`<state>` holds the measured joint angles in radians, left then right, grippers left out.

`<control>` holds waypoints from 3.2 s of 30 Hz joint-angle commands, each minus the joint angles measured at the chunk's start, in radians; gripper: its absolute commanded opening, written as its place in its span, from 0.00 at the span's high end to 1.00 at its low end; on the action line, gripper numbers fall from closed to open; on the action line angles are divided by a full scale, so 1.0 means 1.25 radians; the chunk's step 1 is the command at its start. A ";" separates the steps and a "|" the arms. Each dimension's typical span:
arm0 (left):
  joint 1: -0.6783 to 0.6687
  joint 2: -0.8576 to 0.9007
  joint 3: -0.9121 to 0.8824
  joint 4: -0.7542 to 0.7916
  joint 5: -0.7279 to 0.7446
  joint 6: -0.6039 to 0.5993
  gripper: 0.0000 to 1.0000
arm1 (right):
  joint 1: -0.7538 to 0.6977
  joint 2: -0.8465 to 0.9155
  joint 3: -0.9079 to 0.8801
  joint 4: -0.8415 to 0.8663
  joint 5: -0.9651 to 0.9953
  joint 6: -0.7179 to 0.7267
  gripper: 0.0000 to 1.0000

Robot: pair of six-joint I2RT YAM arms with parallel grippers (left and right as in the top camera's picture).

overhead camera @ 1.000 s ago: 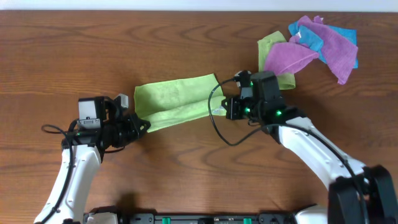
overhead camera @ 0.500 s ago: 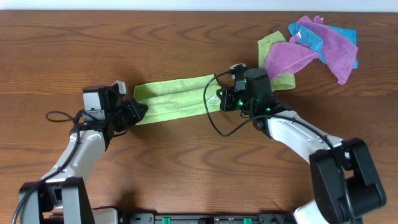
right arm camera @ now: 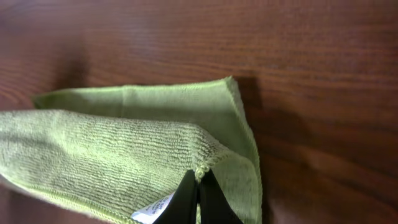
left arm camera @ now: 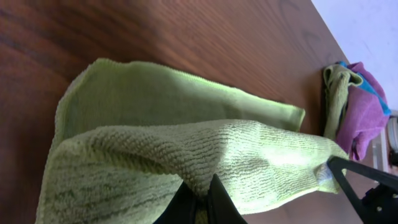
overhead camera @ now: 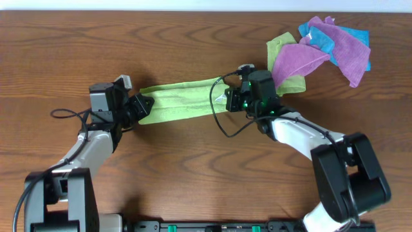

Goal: Fold the cloth

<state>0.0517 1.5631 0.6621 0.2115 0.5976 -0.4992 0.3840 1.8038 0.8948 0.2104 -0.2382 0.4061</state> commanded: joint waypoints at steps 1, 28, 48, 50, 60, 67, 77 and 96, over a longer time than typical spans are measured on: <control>-0.003 0.031 0.014 0.029 -0.026 -0.002 0.94 | 0.010 0.045 0.043 0.003 0.018 0.003 0.98; -0.004 0.175 0.036 0.154 -0.053 -0.002 0.66 | 0.014 0.157 0.109 -0.012 0.036 -0.021 0.80; 0.053 0.077 0.127 0.067 0.048 -0.005 0.61 | 0.014 0.157 0.109 -0.042 0.038 -0.021 0.81; 0.064 0.038 0.127 0.037 0.043 -0.001 0.60 | 0.014 0.157 0.109 -0.046 0.038 -0.021 0.81; 0.103 -0.039 0.127 -0.126 0.036 0.065 0.60 | 0.014 0.157 0.109 -0.057 0.038 -0.021 0.82; 0.103 -0.039 0.127 -0.146 0.031 0.067 0.58 | 0.014 0.156 0.109 -0.058 0.038 -0.021 0.80; 0.092 -0.039 0.127 -0.190 0.040 0.063 0.56 | 0.013 0.086 0.109 -0.095 0.014 0.002 0.31; -0.047 -0.034 0.127 -0.201 -0.143 0.014 0.94 | -0.006 -0.131 0.109 -0.344 0.039 0.111 0.23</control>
<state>0.0273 1.5223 0.8047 -0.0441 0.5438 -0.4789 0.3916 1.6745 1.0214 -0.1909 -0.1936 0.4664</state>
